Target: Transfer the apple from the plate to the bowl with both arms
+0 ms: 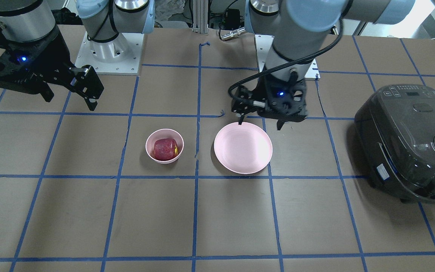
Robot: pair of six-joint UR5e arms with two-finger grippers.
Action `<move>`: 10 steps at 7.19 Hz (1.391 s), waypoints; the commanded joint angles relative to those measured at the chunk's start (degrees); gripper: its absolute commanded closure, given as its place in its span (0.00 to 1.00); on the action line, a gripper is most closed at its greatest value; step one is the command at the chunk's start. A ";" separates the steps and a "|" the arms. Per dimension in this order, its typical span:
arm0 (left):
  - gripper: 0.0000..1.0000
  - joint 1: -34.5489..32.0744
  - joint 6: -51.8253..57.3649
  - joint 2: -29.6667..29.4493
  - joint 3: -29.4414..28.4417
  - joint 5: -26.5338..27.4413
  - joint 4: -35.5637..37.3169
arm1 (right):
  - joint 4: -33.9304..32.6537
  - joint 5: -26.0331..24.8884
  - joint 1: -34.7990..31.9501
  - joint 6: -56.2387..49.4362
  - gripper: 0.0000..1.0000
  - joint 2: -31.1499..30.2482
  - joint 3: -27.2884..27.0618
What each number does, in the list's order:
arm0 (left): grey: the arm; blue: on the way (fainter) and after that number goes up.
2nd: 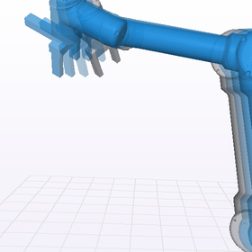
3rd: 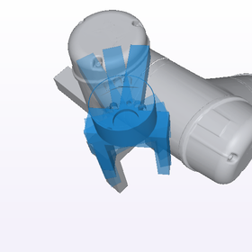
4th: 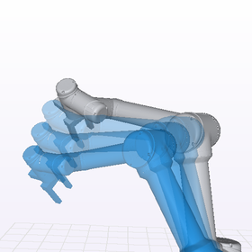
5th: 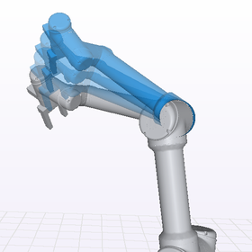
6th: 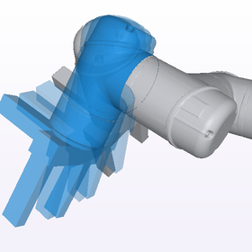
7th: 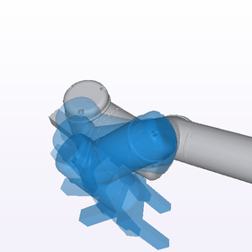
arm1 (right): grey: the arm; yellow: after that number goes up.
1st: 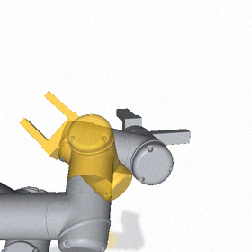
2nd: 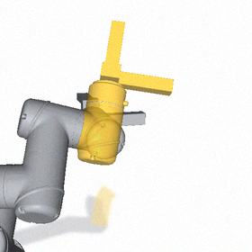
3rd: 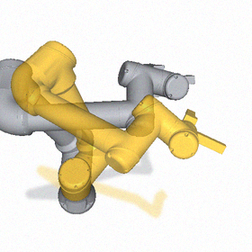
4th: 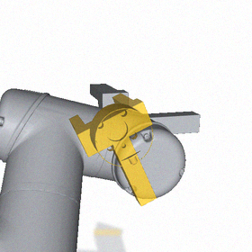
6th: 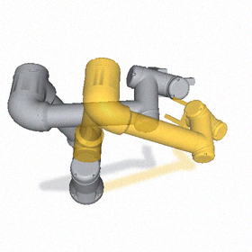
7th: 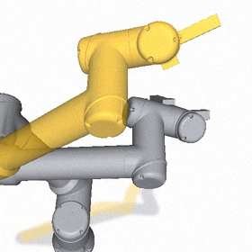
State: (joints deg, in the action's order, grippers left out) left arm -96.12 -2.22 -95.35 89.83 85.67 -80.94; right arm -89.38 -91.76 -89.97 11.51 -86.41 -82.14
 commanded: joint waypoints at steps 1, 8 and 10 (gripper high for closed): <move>0.01 3.66 3.01 5.24 -1.85 5.44 -10.26 | 0.00 0.00 0.05 0.00 0.00 0.01 -0.04; 0.01 6.03 3.62 7.29 -1.94 1.87 -14.06 | -0.09 0.26 -0.03 0.00 0.00 -0.08 -0.04; 0.01 6.29 4.23 7.29 -2.03 2.13 -14.34 | -0.44 0.79 -0.03 0.09 0.00 0.01 -0.04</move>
State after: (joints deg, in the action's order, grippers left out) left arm -90.18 1.53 -88.07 87.84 87.58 -95.06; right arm -89.65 -91.28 -89.99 11.53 -86.42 -82.18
